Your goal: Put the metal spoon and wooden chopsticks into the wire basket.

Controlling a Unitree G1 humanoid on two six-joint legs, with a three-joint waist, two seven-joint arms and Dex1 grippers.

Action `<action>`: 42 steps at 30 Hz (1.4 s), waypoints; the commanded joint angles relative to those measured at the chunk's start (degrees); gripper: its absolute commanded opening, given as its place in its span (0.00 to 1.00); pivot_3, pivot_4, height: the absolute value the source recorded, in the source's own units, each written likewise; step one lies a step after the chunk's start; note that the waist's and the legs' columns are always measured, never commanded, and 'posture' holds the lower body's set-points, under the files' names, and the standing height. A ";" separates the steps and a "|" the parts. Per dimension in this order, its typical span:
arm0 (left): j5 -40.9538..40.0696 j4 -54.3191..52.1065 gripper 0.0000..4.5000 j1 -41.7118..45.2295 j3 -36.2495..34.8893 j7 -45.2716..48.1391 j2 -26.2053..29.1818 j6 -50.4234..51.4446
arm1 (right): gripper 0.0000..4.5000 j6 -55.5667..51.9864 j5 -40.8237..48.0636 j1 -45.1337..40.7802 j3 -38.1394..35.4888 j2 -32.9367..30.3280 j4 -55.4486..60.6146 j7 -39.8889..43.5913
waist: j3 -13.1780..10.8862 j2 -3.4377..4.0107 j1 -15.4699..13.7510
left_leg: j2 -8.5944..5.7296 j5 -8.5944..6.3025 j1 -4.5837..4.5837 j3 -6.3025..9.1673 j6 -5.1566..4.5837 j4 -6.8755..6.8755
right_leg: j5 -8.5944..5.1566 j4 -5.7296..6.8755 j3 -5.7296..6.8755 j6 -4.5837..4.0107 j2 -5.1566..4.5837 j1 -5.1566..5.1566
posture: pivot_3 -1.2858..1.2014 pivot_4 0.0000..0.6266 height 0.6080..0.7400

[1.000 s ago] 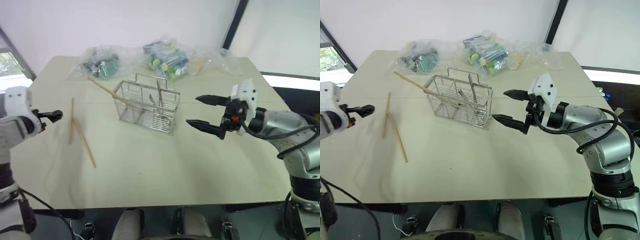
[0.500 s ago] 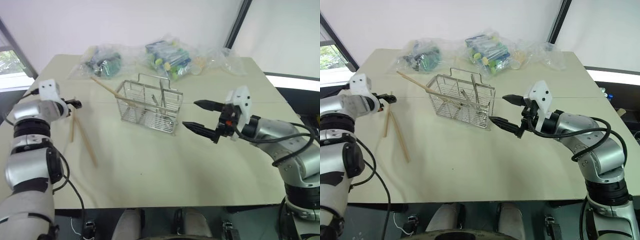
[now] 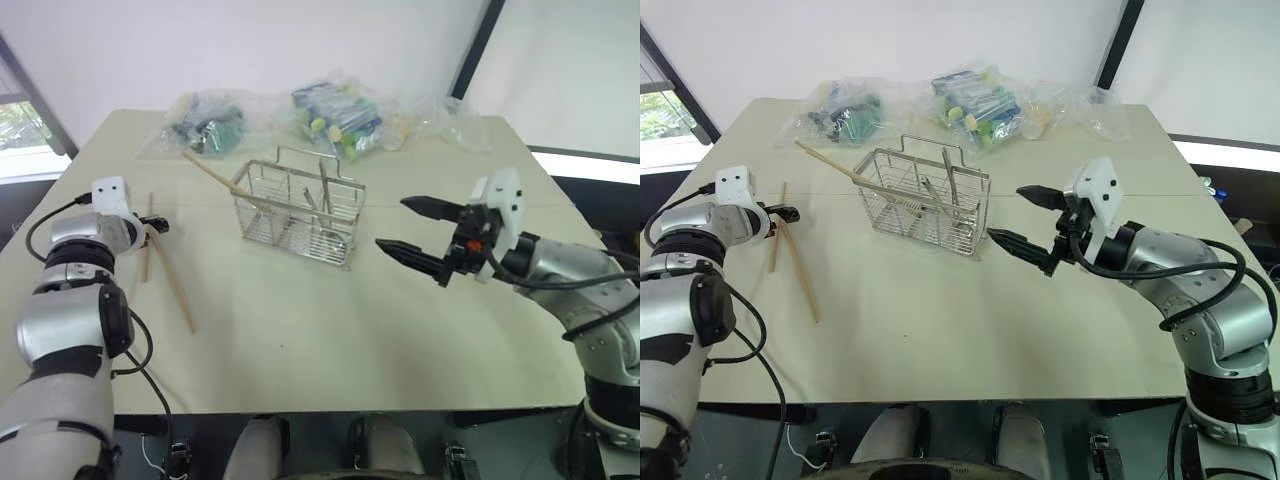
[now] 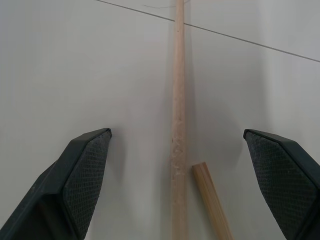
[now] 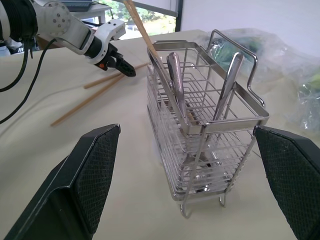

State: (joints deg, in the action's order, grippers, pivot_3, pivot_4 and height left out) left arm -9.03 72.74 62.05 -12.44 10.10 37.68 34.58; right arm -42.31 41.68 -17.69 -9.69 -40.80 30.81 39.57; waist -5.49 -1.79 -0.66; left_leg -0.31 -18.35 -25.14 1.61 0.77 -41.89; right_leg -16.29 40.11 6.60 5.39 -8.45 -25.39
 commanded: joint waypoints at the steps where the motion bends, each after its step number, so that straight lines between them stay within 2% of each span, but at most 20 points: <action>1: 0.84 0.06 1.00 1.75 -0.55 0.08 0.60 -0.95 | 0.98 0.06 1.37 -0.10 -1.56 0.14 2.52 -1.21 | 0.00 0.00 0.01 | -0.03 0.00 0.00 -0.01 0.00 0.00 | 0.00 0.00 0.01 0.01 -0.04 0.00 | 0.52 0.24 0.19; 14: 0.15 0.88 1.00 1.01 -3.13 -2.34 0.16 -2.41 | 0.98 -1.87 4.13 0.91 -2.67 -0.87 3.40 -3.48 | 0.01 -0.01 0.03 | -0.08 0.00 0.00 0.00 0.00 0.00 | 0.00 0.00 0.05 0.03 -0.09 0.02 | 0.52 0.24 0.19; 17: -0.41 1.00 0.82 0.94 -4.16 -3.00 0.02 -2.77 | 1.00 -2.44 4.99 1.24 -3.22 -0.95 3.71 -4.01 | 0.01 -0.01 0.01 | -0.08 0.00 0.00 0.00 0.00 0.00 | 0.00 0.00 0.05 0.04 -0.09 0.03 | 0.52 0.24 0.19; 24: -0.39 1.11 0.01 1.12 -5.22 -3.88 -0.10 -3.23 | 1.00 -3.23 6.31 1.54 -3.91 -1.05 4.23 -4.95 | 0.02 -0.04 -0.08 | -0.08 0.00 -0.01 0.01 0.00 -0.01 | 0.01 -0.01 0.08 0.04 -0.10 0.04 | 0.52 0.24 0.19; 42: -1.58 -0.57 0.01 2.10 -8.01 -3.52 1.08 -4.36 | 1.00 -2.80 6.26 0.85 -3.77 -2.13 2.57 -4.93 | 0.03 -0.06 -0.03 | -0.08 0.00 -0.01 0.00 0.00 -0.01 | 0.01 -0.02 0.09 0.05 -0.10 0.04 | 0.52 0.24 0.19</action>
State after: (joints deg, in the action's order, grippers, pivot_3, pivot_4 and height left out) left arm -10.04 74.25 62.21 -19.83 5.94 37.22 31.83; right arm -45.88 47.87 -15.94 -11.88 -42.14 33.30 34.33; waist -5.46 -1.84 -0.69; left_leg -0.39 -18.35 -25.15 1.61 0.77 -41.90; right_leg -16.28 40.10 6.69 5.44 -8.56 -25.35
